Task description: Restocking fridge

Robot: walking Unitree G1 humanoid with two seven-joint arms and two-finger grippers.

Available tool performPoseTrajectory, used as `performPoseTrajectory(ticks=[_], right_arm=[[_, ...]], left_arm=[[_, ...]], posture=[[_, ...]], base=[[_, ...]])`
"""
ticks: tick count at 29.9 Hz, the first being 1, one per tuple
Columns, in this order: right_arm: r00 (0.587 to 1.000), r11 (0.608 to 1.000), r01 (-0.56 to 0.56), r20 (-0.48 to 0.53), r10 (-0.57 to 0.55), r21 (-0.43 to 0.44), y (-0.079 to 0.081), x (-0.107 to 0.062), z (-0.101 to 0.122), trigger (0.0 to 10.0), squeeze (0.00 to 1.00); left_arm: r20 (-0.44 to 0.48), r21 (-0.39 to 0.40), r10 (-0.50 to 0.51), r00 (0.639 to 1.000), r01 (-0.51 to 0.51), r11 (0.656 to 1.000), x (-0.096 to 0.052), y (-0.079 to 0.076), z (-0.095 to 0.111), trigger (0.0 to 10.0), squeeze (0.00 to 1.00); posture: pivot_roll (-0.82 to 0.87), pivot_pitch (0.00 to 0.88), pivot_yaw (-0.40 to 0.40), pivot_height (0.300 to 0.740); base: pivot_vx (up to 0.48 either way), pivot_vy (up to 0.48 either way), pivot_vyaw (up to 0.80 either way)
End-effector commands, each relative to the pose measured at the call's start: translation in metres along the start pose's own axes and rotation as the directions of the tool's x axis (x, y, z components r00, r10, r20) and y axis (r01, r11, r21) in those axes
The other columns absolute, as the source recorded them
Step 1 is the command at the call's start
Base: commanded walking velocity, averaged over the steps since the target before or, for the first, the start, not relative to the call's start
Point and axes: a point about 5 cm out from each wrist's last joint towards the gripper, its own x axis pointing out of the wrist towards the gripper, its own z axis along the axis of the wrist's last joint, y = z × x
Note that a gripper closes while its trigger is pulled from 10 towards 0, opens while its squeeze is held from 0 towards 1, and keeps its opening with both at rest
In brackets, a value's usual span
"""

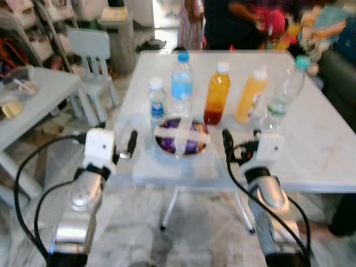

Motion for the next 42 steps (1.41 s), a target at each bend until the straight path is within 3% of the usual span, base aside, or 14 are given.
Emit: performPoseTrajectory(ticks=[1, 5, 23, 33, 37, 42], right_arm=[[1.0, 1.0, -0.013, -0.003, 0.013, 0.016, 0.004, 0.0, 0.0, 10.0, 0.0], [1.0, 1.0, -0.011, -0.006, 0.011, 0.019, 0.004, -0.001, -0.001, 10.0, 0.0], [1.0, 1.0, -0.007, 0.003, 0.007, 0.022, 0.002, -0.001, 0.0, 10.0, 0.0], [1.0, 1.0, -0.007, -0.008, 0.007, 0.03, 0.004, -0.001, -0.003, 10.0, 0.0], [1.0, 1.0, -0.005, -0.001, 0.005, 0.028, 0.003, 0.0, -0.001, 10.0, 0.0], [1.0, 1.0, -0.004, 0.004, 0.004, 0.028, 0.002, 0.001, 0.0, 10.0, 0.0]], left_arm=[[-0.014, -0.004, -0.011, 1.0, 0.011, 1.0, -0.002, 0.005, -0.001, 10.0, 0.0], [-0.009, -0.017, -0.015, 1.0, 0.015, 1.0, -0.002, 0.004, 0.0, 10.0, 0.0], [0.013, -0.014, -0.033, 0.999, 0.034, 0.999, 0.0, -0.001, 0.004, 10.0, 0.0], [0.035, -0.012, -0.026, 0.999, 0.026, 1.0, 0.0, -0.003, 0.008, 10.0, 0.0], [0.031, 0.029, -0.05, 0.998, 0.049, 0.998, -0.002, -0.007, 0.008, 10.0, 0.0], [0.028, -0.009, -0.049, 0.998, 0.049, 0.999, -0.004, -0.008, 0.007, 10.0, 0.0]], posture=[[0.06, 0.008, 0.012, 0.74], [0.05, 0.007, 0.012, 0.74], [0.05, 0.004, 0.012, 0.74], [0.06, 0.013, 0.013, 0.74], [0.06, 0.015, 0.013, 0.74], [0.06, 0.016, 0.013, 0.74]], base=[[0.0, 0.0, 0.0], [0.0, 0.0, -0.31], [0.0, 0.48, 0.0], [0.0, 0.0, -0.63], [0.0, 0.0, 0.0], [0.0, 0.0, 0.0]])
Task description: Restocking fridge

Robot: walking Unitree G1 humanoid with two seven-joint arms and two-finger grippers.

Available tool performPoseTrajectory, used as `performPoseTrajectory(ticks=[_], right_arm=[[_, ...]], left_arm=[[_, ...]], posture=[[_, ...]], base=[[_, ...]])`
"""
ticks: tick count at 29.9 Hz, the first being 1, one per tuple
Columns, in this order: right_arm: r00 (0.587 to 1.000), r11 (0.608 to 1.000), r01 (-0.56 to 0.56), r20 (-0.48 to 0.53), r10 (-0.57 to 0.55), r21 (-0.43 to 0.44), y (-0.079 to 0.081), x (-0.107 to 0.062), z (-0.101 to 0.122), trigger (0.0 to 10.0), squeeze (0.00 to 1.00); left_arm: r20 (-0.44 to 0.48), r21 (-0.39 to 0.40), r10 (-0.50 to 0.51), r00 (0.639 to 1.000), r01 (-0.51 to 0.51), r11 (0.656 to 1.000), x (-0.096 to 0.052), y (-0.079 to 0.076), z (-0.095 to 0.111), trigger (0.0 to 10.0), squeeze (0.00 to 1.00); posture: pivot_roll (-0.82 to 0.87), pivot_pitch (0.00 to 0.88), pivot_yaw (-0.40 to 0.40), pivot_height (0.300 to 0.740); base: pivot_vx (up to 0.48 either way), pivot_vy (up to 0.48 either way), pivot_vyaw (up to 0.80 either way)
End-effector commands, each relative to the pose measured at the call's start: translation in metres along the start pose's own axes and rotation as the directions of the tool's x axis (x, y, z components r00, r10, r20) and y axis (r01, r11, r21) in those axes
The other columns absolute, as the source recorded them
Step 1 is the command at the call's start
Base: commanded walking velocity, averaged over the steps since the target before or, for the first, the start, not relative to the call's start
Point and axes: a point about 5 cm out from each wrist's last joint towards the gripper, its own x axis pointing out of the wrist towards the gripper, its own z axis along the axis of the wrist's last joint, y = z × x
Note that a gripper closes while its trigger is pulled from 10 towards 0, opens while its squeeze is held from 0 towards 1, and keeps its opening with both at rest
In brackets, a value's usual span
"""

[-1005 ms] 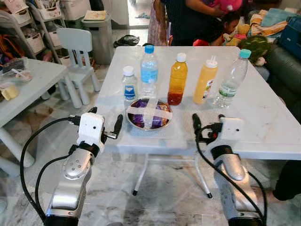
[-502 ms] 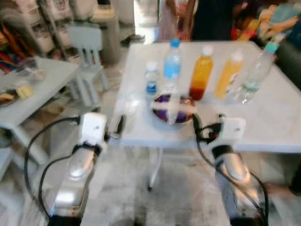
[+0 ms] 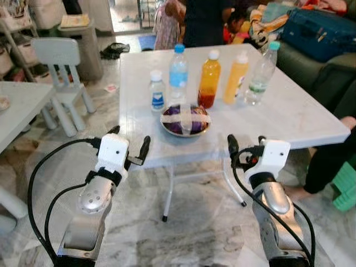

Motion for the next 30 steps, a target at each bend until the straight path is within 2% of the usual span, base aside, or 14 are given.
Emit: performPoseTrajectory(ticks=[1, 4, 5, 7, 18, 25, 28, 30], right_arm=[[1.0, 1.0, -0.009, 0.014, 0.009, 0.002, 0.002, 0.002, 0.003, 10.0, 0.0], [1.0, 1.0, -0.013, 0.013, 0.013, 0.002, 0.001, 0.001, 0.003, 10.0, 0.0], [1.0, 1.0, -0.013, 0.013, 0.013, 0.001, 0.0, 0.001, 0.003, 10.0, 0.0], [1.0, 1.0, -0.01, 0.013, 0.01, 0.0, -0.001, 0.001, 0.003, 10.0, 0.0], [0.999, 1.0, -0.001, 0.037, 0.0, 0.022, -0.003, 0.006, 0.01, 10.0, 0.0], [0.999, 0.997, 0.018, 0.045, -0.022, 0.072, -0.006, 0.026, 0.016, 10.0, 0.0], [0.999, 0.993, -0.017, 0.048, 0.012, 0.116, 0.007, 0.042, 0.021, 10.0, 0.0], [0.999, 0.99, -0.033, 0.04, 0.028, 0.134, 0.013, 0.046, 0.021, 10.0, 0.0]], left_arm=[[-0.01, -0.011, 0.014, 1.0, -0.015, 1.0, -0.004, 0.002, -0.001, 10.0, 0.0], [-0.024, -0.015, 0.037, 0.999, -0.037, 0.999, -0.01, 0.006, -0.006, 10.0, 0.0], [-0.024, 0.006, 0.044, 0.999, -0.044, 0.999, -0.011, 0.008, -0.007, 10.0, 0.0], [-0.02, 0.035, 0.047, 0.999, -0.047, 0.998, -0.011, 0.011, -0.007, 10.0, 0.0], [-0.008, 0.039, 0.055, 0.998, -0.055, 0.998, -0.006, 0.016, -0.003, 10.0, 0.0], [-0.021, 0.06, 0.029, 0.999, -0.027, 0.998, -0.01, 0.013, -0.004, 10.0, 0.0], [-0.03, 0.077, 0.013, 0.999, -0.011, 0.997, -0.015, 0.013, -0.002, 10.0, 0.0], [-0.032, 0.085, 0.009, 0.999, -0.006, 0.996, -0.016, 0.014, -0.002, 10.0, 0.0]], posture=[[0.06, 0.012, 0.015, 0.74], [0.06, 0.011, 0.017, 0.74], [0.06, 0.01, 0.018, 0.74], [0.06, 0.01, 0.018, 0.74], [0.05, 0.02, 0.025, 0.74], [0.07, 0.047, 0.041, 0.74], [0.1, 0.067, 0.049, 0.74], [0.11, 0.072, 0.051, 0.74]], base=[[0.0, 0.0, 0.0], [0.0, 0.0, 0.0], [0.0, 0.0, 0.0], [0.0, 0.0, 0.0], [0.0, 0.0, 0.0], [0.0, 0.0, 0.0], [0.0, 0.0, 0.0], [0.0, 0.0, 0.0]])
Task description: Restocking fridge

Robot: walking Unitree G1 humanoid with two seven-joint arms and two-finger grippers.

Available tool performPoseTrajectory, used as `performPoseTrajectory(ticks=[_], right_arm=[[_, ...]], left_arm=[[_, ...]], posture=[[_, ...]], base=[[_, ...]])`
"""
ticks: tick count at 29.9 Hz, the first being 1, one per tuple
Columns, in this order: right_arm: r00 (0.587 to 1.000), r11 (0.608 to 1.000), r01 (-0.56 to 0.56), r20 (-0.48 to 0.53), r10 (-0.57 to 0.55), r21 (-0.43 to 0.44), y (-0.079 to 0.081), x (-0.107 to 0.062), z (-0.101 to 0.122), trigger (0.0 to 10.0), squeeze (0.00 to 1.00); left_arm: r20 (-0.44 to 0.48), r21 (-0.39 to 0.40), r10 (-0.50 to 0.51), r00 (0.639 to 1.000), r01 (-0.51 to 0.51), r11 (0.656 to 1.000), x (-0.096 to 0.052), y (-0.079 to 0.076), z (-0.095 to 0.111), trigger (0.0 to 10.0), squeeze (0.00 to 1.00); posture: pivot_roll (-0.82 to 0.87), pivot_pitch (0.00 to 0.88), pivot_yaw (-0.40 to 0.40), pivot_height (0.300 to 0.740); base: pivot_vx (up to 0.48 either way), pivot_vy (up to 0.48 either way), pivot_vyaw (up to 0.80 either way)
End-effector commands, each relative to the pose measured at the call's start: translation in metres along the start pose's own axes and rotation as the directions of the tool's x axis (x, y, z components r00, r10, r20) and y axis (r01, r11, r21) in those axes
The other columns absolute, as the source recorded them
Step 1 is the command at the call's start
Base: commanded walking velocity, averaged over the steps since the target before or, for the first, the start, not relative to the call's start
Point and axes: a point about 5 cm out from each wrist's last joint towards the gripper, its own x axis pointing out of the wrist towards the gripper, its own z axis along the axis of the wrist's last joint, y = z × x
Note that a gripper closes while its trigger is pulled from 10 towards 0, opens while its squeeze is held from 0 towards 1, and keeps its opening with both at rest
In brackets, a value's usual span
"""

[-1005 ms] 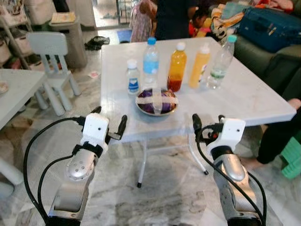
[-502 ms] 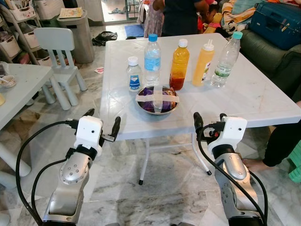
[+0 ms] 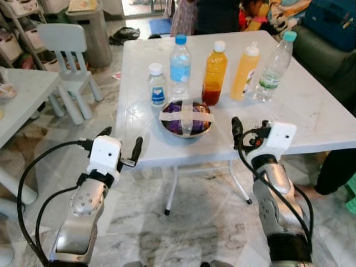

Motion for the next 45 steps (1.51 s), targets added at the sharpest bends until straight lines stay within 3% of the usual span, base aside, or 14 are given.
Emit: performPoseTrajectory(ticks=[1, 10, 14, 21, 25, 29, 34, 38, 45], right_arm=[[0.999, 0.999, -0.031, -0.03, 0.032, 0.038, 0.009, 0.005, -0.005, 10.0, 0.0], [0.99, 0.984, -0.122, -0.061, 0.131, 0.131, 0.044, 0.022, -0.01, 10.0, 0.0], [0.984, 0.974, -0.126, -0.099, 0.146, 0.186, 0.053, 0.03, -0.014, 10.0, 0.0], [0.979, 0.971, -0.128, -0.128, 0.156, 0.204, 0.062, 0.034, -0.018, 10.0, 0.0], [0.979, 0.972, -0.125, -0.134, 0.154, 0.2, 0.069, 0.029, -0.022, 10.0, 0.0], [0.987, 0.981, -0.146, -0.05, 0.153, 0.126, 0.073, 0.024, -0.011, 10.0, 0.0], [0.989, 0.984, -0.147, 0.008, 0.147, 0.096, 0.074, 0.017, -0.001, 10.0, 0.0], [0.982, 0.986, -0.158, 0.09, 0.163, -0.061, 0.078, -0.006, 0.011, 10.0, 0.0], [0.991, 0.991, -0.132, 0.027, 0.131, 0.01, 0.082, -0.02, 0.003, 10.0, 0.0]], left_arm=[[-0.008, 0.034, -0.01, 1.0, 0.01, 0.999, -0.003, 0.002, 0.002, 10.0, 0.0], [-0.024, 0.072, -0.032, 0.999, 0.034, 0.997, -0.012, 0.004, 0.004, 10.0, 0.0], [-0.033, 0.087, -0.048, 0.998, 0.051, 0.995, -0.015, 0.003, 0.005, 10.0, 0.0], [-0.042, 0.11, -0.077, 0.996, 0.081, 0.991, -0.02, 0.001, 0.007, 10.0, 0.0], [-0.045, 0.119, -0.087, 0.995, 0.092, 0.989, -0.022, 0.0, 0.009, 10.0, 0.0], [-0.044, 0.118, -0.091, 0.995, 0.096, 0.988, -0.023, -0.001, 0.011, 10.0, 0.0], [-0.045, 0.118, -0.092, 0.995, 0.097, 0.988, -0.024, -0.002, 0.013, 10.0, 0.0], [-0.06, 0.085, -0.086, 0.994, 0.091, 0.992, -0.031, -0.003, 0.016, 10.0, 0.0], [-0.078, 0.053, -0.1, 0.992, 0.105, 0.993, -0.035, -0.009, 0.015, 10.0, 0.0]], posture=[[0.11, 0.075, 0.053, 0.74], [0.15, 0.106, 0.065, 0.74], [0.17, 0.116, 0.073, 0.74], [0.18, 0.134, 0.085, 0.74], [0.18, 0.141, 0.088, 0.74], [0.17, 0.151, 0.092, 0.74], [0.17, 0.167, 0.091, 0.74], [0.16, 0.204, 0.09, 0.74], [0.14, 0.262, 0.101, 0.74]], base=[[0.0, 0.0, 0.0], [0.0, 0.0, 0.0], [0.0, 0.0, 0.0], [0.0, 0.0, 0.0], [0.0, 0.0, 0.0], [0.0, 0.0, 0.0], [0.0, 0.0, 0.0], [0.0, 0.0, 0.0], [0.0, 0.0, 0.0]])
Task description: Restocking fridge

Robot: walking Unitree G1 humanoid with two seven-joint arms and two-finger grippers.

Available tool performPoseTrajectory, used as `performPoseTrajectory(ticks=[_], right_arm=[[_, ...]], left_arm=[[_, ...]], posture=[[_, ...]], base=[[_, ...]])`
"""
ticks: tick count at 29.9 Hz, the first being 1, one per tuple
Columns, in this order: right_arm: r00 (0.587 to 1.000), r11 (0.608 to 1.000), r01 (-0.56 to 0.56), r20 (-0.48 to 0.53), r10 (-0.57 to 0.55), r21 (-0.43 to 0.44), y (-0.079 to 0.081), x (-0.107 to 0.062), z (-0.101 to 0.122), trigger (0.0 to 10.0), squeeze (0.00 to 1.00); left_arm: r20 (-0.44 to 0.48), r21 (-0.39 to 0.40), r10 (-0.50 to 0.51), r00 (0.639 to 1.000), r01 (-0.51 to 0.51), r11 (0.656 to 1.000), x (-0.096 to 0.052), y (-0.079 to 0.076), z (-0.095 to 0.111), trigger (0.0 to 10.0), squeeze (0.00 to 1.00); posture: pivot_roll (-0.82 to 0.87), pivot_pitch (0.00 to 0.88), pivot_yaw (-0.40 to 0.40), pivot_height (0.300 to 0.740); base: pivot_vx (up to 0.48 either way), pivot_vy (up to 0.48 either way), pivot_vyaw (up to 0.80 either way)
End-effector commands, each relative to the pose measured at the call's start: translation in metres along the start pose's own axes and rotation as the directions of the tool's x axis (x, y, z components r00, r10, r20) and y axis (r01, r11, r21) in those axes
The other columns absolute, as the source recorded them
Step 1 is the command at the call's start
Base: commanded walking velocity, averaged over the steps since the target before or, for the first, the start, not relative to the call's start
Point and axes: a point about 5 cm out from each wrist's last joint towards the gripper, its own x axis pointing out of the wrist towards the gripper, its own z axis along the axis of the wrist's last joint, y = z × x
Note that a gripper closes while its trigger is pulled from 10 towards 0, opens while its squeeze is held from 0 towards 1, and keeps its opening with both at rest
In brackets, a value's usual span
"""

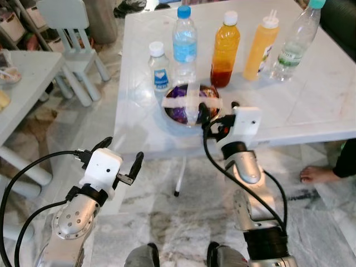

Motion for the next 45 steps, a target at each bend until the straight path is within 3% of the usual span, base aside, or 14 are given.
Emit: performPoseTrajectory(ticks=[1, 3, 14, 19, 22, 32, 36, 45], right_arm=[[0.997, 0.995, 0.014, -0.072, -0.007, 0.098, 0.017, -0.009, -0.014, 10.0, 0.0], [0.996, 0.994, 0.028, -0.084, -0.018, 0.109, 0.016, -0.01, -0.016, 10.0, 0.0], [0.987, 0.989, 0.035, -0.158, -0.012, 0.142, 0.009, 0.017, -0.017, 10.0, 0.0], [0.99, 0.982, -0.016, -0.132, 0.041, 0.186, 0.02, 0.031, -0.006, 10.0, 0.0], [0.99, 0.98, -0.02, -0.135, 0.047, 0.197, 0.022, 0.031, -0.005, 10.0, 0.0], [0.984, 0.948, -0.111, -0.098, 0.146, 0.3, 0.053, 0.033, 0.013, 10.0, 0.0], [0.983, 0.941, -0.127, -0.091, 0.163, 0.315, 0.056, 0.034, 0.015, 10.0, 0.0], [0.94, 0.875, -0.209, -0.157, 0.303, 0.437, 0.071, 0.04, 0.007, 10.0, 0.0]], left_arm=[[-0.009, -0.006, -0.017, 1.0, 0.017, 1.0, -0.004, -0.003, 0.001, 10.0, 0.0], [-0.01, -0.009, -0.025, 1.0, 0.025, 1.0, -0.005, -0.005, 0.002, 10.0, 0.0], [-0.032, -0.013, -0.024, 0.999, 0.023, 1.0, -0.005, -0.002, 0.002, 10.0, 0.0], [-0.028, -0.016, -0.008, 1.0, 0.008, 1.0, -0.002, -0.002, 0.003, 10.0, 0.0], [-0.027, -0.017, -0.007, 1.0, 0.006, 1.0, -0.002, -0.003, 0.003, 10.0, 0.0], [-0.014, -0.018, -0.006, 1.0, 0.005, 1.0, 0.003, -0.003, 0.004, 10.0, 0.0], [-0.011, -0.017, -0.006, 1.0, 0.006, 1.0, 0.004, -0.004, 0.005, 10.0, 0.0], [-0.003, -0.016, -0.011, 1.0, 0.011, 1.0, 0.008, -0.007, 0.005, 10.0, 0.0]], posture=[[0.15, 0.274, 0.106, 0.74], [0.15, 0.279, 0.11, 0.74], [0.14, 0.292, 0.111, 0.74], [0.14, 0.282, 0.098, 0.74], [0.14, 0.28, 0.096, 0.74], [0.13, 0.261, 0.097, 0.74], [0.13, 0.258, 0.094, 0.74], [0.14, 0.242, 0.087, 0.74]], base=[[0.0, 0.0, 0.0], [0.0, 0.0, 0.0], [0.0, 0.0, 0.0], [0.0, 0.0, 0.0], [0.0, 0.0, 0.0], [0.0, 0.0, 0.0], [0.0, 0.0, 0.0], [0.0, 0.0, 0.0]])
